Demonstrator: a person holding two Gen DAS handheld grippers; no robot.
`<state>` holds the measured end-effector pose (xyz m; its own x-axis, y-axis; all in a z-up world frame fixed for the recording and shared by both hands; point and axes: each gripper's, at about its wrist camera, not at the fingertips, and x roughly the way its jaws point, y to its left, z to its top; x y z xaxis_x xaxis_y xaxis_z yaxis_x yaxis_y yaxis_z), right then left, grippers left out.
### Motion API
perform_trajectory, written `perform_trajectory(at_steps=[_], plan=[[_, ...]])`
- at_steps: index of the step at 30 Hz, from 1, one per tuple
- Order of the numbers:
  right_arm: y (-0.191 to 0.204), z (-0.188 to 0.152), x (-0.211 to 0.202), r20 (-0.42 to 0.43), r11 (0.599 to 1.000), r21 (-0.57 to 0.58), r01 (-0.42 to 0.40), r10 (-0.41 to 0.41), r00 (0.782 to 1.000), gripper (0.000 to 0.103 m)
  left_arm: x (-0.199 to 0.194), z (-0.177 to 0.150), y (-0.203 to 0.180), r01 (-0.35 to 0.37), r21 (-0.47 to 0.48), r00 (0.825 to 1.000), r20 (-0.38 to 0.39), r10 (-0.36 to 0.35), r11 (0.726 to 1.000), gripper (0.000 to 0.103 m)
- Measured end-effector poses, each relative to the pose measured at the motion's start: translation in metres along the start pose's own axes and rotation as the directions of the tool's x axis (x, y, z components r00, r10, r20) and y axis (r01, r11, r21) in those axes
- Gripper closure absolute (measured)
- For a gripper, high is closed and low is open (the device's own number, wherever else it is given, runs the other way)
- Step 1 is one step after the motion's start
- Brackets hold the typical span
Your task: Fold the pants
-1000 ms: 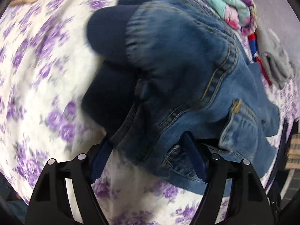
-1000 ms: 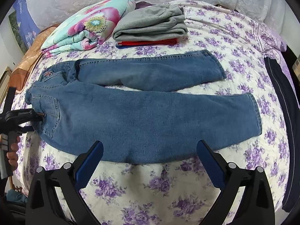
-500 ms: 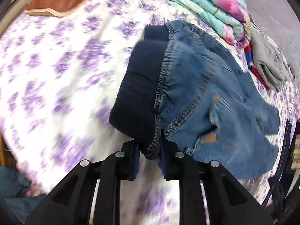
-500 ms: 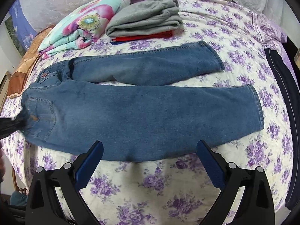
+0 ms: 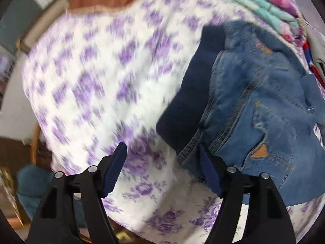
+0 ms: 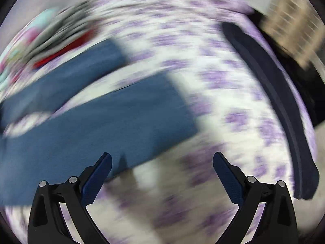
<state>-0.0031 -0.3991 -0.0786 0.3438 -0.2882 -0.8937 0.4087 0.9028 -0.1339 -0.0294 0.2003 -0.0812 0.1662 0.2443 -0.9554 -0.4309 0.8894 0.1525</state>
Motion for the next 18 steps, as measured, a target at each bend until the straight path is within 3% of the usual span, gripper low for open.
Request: perform_trajectory(at_steps=[3, 7, 8, 9, 10, 11, 12, 13, 16, 18], plan=[[-0.039, 0.019, 0.023, -0.006, 0.993, 0.114, 0.001, 0.000, 1.000, 0.003, -0.020, 0.010, -0.012, -0.097, 0.009, 0.989, 0.112, 0.096, 0.995, 0.024], [-0.029, 0.034, 0.068, -0.136, 0.988, 0.074, -0.136, 0.145, 0.980, 0.005, -0.025, 0.019, -0.035, -0.096, 0.048, 0.985, 0.150, 0.088, 0.994, 0.021], [-0.020, 0.034, 0.076, -0.165, 0.988, 0.035, -0.150, 0.153, 0.974, 0.020, -0.030, 0.016, -0.034, -0.093, 0.064, 0.987, 0.139, 0.083, 0.994, 0.021], [-0.016, 0.033, 0.079, -0.169, 0.984, 0.021, -0.176, 0.177, 0.970, 0.028, -0.029, 0.013, -0.038, -0.087, 0.075, 0.989, 0.128, 0.076, 0.993, 0.021], [-0.014, 0.033, 0.075, -0.146, 0.979, 0.018, -0.202, 0.202, 0.968, 0.047, -0.026, 0.013, -0.042, -0.073, 0.083, 0.991, 0.116, 0.063, 0.994, 0.021], [-0.016, 0.033, 0.071, -0.136, 0.968, 0.021, -0.250, 0.250, 0.959, 0.079, -0.026, 0.009, -0.050, -0.065, 0.089, 0.992, 0.110, 0.055, 0.994, 0.021], [-0.018, 0.033, 0.069, -0.145, 0.950, 0.037, -0.310, 0.312, 0.939, 0.079, -0.024, 0.010, -0.061, -0.060, 0.096, 0.993, 0.107, 0.049, 0.994, 0.021], [-0.023, 0.033, 0.060, -0.141, 0.950, 0.039, -0.309, 0.311, 0.940, 0.079, -0.027, 0.006, -0.074, -0.053, 0.109, 0.993, 0.110, 0.041, 0.993, 0.021], [-0.023, 0.028, 0.027, -0.098, 0.962, -0.061, -0.266, 0.260, 0.961, 0.078, -0.035, 0.001, -0.097, -0.046, 0.169, 0.989, 0.146, 0.021, 0.985, 0.021], [-0.020, 0.020, 0.025, -0.119, 0.971, -0.108, -0.214, 0.201, 0.972, 0.068, -0.035, 0.000, -0.108, -0.068, 0.205, 0.985, 0.171, 0.033, 0.976, 0.021]])
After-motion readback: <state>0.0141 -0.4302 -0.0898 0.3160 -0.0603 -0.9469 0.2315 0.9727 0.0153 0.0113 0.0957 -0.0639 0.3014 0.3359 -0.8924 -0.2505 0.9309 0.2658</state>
